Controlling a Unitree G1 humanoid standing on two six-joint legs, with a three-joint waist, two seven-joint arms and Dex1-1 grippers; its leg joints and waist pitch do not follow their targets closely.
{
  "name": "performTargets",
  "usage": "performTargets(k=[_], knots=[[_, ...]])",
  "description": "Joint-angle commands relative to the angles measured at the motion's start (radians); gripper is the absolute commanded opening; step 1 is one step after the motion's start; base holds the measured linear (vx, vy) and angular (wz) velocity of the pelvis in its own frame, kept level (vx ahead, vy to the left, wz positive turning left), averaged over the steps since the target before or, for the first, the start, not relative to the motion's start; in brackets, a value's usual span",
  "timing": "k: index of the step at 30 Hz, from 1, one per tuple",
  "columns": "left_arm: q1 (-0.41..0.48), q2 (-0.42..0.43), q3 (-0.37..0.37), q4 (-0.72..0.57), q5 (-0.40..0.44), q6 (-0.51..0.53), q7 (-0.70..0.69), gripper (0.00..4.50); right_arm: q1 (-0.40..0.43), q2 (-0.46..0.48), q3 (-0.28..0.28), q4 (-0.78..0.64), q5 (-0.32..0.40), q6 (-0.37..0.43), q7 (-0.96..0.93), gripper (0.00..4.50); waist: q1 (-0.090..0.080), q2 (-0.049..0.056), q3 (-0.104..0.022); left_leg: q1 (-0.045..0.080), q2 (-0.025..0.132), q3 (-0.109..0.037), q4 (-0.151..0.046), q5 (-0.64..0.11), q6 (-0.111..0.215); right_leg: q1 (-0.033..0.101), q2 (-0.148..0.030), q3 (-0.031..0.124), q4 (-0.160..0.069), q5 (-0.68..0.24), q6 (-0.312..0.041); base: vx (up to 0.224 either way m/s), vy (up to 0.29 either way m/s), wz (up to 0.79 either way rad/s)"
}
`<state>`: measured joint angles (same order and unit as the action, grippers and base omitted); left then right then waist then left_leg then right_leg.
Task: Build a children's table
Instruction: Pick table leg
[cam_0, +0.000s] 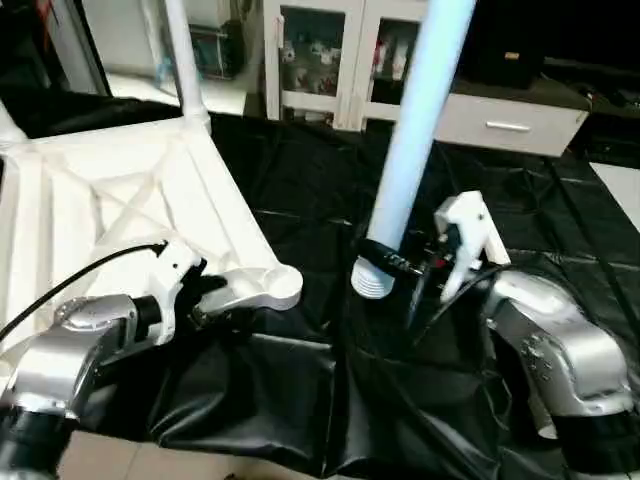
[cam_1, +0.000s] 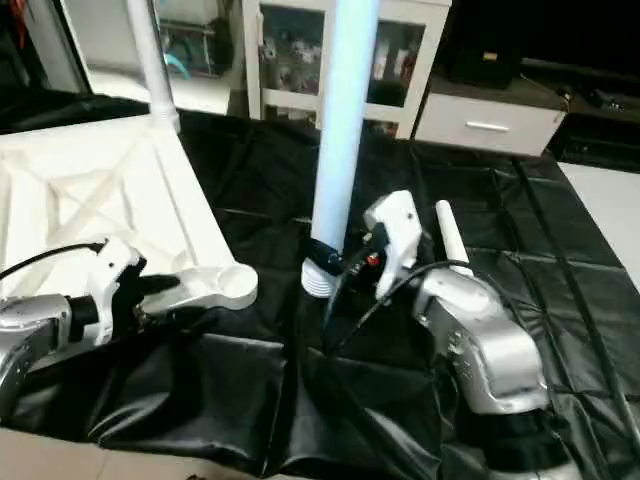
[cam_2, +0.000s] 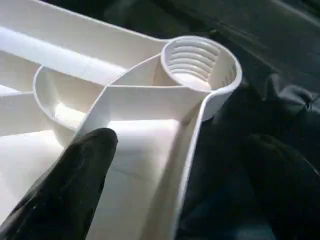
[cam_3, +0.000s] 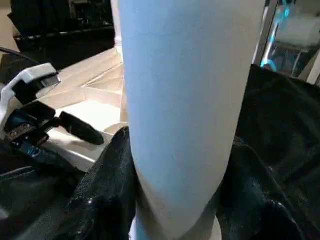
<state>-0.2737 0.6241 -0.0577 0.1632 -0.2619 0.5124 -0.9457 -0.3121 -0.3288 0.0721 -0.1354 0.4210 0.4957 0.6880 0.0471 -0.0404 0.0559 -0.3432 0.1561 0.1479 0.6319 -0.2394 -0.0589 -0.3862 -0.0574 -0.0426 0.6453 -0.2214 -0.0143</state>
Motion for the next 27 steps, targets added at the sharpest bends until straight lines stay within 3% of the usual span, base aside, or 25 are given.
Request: performTargets(k=[1, 3, 6, 8, 11, 13, 14, 15, 17, 19, 22, 24, 27], knots=[[-0.007, 0.015, -0.019, 0.006, -0.004, 0.007, -0.026, 4.43, -0.011, -0.006, -0.003, -0.011, 0.009, 0.008, 0.004, 1.87, 0.007, 0.008, -0.062, -0.003, 0.059, -0.015, -0.087, 0.019, 0.039, 0.050, -0.086, 0.054, -0.058, 0.080, -0.253, 0.000, 0.000, 0.00], [-0.023, 0.033, -0.038, 0.019, 0.006, 0.006, -0.047, 4.43, -0.010, -0.016, -0.008, -0.022, 0.018, 0.023, 0.017, 1.87, 0.009, 0.009, -0.062, -0.003, 0.062, -0.013, -0.087, 0.013, 0.048, 0.048, -0.088, 0.053, -0.060, 0.066, -0.259, 0.000, 0.000, 0.00], [-0.056, 0.020, -0.062, 0.097, 0.065, -0.043, -0.017, 4.43, 0.005, -0.031, -0.010, -0.033, 0.019, 0.020, 0.029, 1.87, 0.011, 0.021, -0.057, -0.001, 0.063, -0.013, -0.090, -0.020, 0.037, 0.045, -0.083, 0.052, -0.065, 0.045, -0.259, 0.000, 0.000, 0.00], [-0.068, 0.018, -0.083, 0.111, 0.081, -0.055, -0.037, 4.18, 0.016, -0.049, -0.019, -0.054, 0.028, 0.028, 0.035, 1.87, 0.015, 0.033, -0.054, 0.004, 0.067, -0.014, -0.094, -0.081, 0.007, 0.044, -0.085, 0.054, -0.069, 0.002, -0.254, 0.000, 0.000, 0.00], [-0.089, 0.019, -0.106, 0.109, 0.087, -0.060, -0.068, 4.05, 0.031, -0.081, -0.047, -0.071, 0.037, 0.027, 0.053, 1.87, 0.015, 0.040, -0.049, 0.003, 0.068, -0.016, -0.100, -0.162, -0.021, 0.045, -0.089, 0.057, -0.079, -0.106, -0.239, 0.000, 0.000, 0.00], [-0.092, 0.023, -0.114, 0.110, 0.095, -0.067, -0.073, 3.91, 0.034, -0.085, -0.050, -0.071, 0.034, 0.025, 0.053, 1.87, 0.016, 0.034, -0.049, 0.002, 0.068, -0.017, -0.101, -0.178, -0.026, 0.046, -0.091, 0.058, -0.084, -0.153, -0.229, 0.000, 0.000, 0.00], [-0.098, 0.025, -0.122, 0.109, 0.098, -0.061, -0.078, 3.65, 0.035, -0.091, -0.055, -0.068, 0.031, 0.023, 0.056, 1.87, 0.016, 0.036, -0.050, 0.001, 0.068, -0.017, -0.100, -0.154, -0.023, 0.046, -0.091, 0.059, -0.082, -0.134, -0.231, 0.000, 0.000, 0.00], [-0.104, 0.033, -0.140, 0.102, 0.106, -0.053, -0.087, 3.65, 0.037, -0.093, -0.058, -0.065, 0.028, 0.022, 0.052, 1.87, 0.015, 0.027, -0.051, -0.001, 0.068, -0.016, -0.099, -0.139, -0.018, 0.048, -0.091, 0.059, -0.081, -0.120, -0.232, 0.000, 0.000, 0.00], [-0.120, 0.037, -0.161, 0.097, 0.111, -0.034, -0.098, 3.57, 0.036, -0.095, -0.063, -0.061, 0.028, 0.022, 0.050, 1.87, 0.017, 0.039, -0.053, -0.002, 0.066, -0.016, -0.095, -0.097, -0.007, 0.047, -0.091, 0.058, -0.076, -0.075, -0.242, 0.000, 0.000, 0.00], [-0.135, 0.038, -0.171, 0.103, 0.123, -0.021, -0.098, 3.24, 0.040, -0.096, -0.058, -0.061, 0.026, 0.016, 0.047, 1.87, 0.016, 0.038, -0.055, -0.002, 0.066, -0.015, -0.094, -0.076, -0.003, 0.048, -0.089, 0.056, -0.073, -0.035, -0.251, 0.000, 0.000, 0.00], [-0.150, 0.041, -0.179, 0.115, 0.144, -0.018, -0.102, 3.22, 0.039, -0.096, -0.056, -0.061, 0.025, 0.015, 0.045, 1.87, 0.018, 0.033, -0.055, -0.004, 0.067, -0.015, -0.094, -0.056, 0.008, 0.050, -0.089, 0.055, -0.070, -0.013, -0.261, 0.000, 0.000, 0.00], [-0.152, 0.041, -0.180, 0.114, 0.146, -0.011, -0.101, 2.78, 0.037, -0.096, -0.056, -0.060, 0.025, 0.015, 0.046, 1.87, 0.017, 0.034, -0.054, -0.003, 0.067, -0.015, -0.094, -0.067, 0.008, 0.049, -0.090, 0.055, -0.072, -0.028, -0.263, 0.000, 0.000, 0.00], [-0.153, 0.066, -0.199, 0.102, 0.169, 0.016, -0.105, 2.74, 0.023, -0.099, -0.053, -0.048, 0.019, 0.009, 0.057, 1.87, 0.018, 0.033, -0.051, -0.003, 0.067, -0.015, -0.096, -0.095, 0.003, 0.048, -0.092, 0.056, -0.078, -0.081, -0.255, 0.000, 0.000, 0.00]])
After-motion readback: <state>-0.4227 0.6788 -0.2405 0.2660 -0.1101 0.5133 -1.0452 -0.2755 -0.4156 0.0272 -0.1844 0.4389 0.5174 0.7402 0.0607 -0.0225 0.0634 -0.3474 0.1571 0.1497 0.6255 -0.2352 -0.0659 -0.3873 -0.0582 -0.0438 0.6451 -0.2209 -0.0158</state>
